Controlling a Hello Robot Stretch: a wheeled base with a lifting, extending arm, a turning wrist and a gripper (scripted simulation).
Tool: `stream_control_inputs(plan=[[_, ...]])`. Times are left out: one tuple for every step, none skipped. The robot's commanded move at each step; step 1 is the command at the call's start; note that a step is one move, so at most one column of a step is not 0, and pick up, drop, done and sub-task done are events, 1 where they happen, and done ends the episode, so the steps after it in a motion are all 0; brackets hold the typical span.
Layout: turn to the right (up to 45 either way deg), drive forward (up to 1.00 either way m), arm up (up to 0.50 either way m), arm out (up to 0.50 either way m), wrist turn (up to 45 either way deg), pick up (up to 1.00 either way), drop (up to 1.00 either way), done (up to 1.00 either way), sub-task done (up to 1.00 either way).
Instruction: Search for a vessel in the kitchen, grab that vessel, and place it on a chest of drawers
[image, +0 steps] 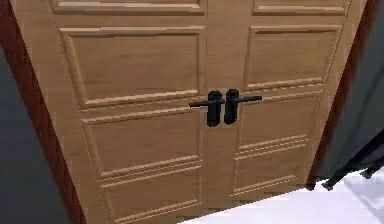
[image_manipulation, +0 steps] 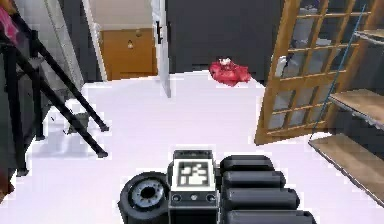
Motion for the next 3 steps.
stream_control_inputs(plan=[[27.0, 0.0, 0.0, 0.0, 0.0, 0.0, 0.0, 0.0, 0.0], [0.0, 0.65, 0.0, 0.0, 0.0, 0.0, 0.0, 0.0, 0.0], [45.0, 0.0, 0.0, 0.0, 0.0, 0.0, 0.0, 0.0, 0.0]])
